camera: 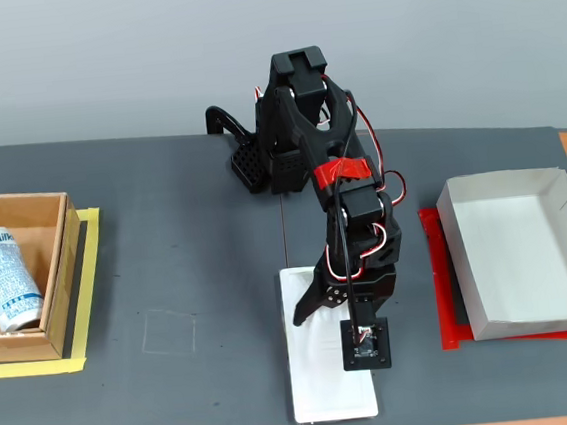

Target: Pick the sandwich and put it in the gray box

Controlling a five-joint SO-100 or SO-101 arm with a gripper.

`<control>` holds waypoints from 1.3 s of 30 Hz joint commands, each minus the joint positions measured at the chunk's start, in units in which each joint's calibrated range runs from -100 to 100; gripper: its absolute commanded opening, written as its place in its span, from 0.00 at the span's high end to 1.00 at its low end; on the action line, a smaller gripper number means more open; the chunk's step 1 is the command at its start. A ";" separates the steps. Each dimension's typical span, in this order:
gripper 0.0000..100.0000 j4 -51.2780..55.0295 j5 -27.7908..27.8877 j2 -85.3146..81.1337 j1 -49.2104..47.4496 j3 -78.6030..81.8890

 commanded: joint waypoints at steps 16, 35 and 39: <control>0.90 -0.64 0.06 -0.57 0.50 -1.96; 0.92 1.01 -0.15 -3.87 -0.17 -2.59; 0.92 1.10 -0.15 -7.43 -1.14 -1.96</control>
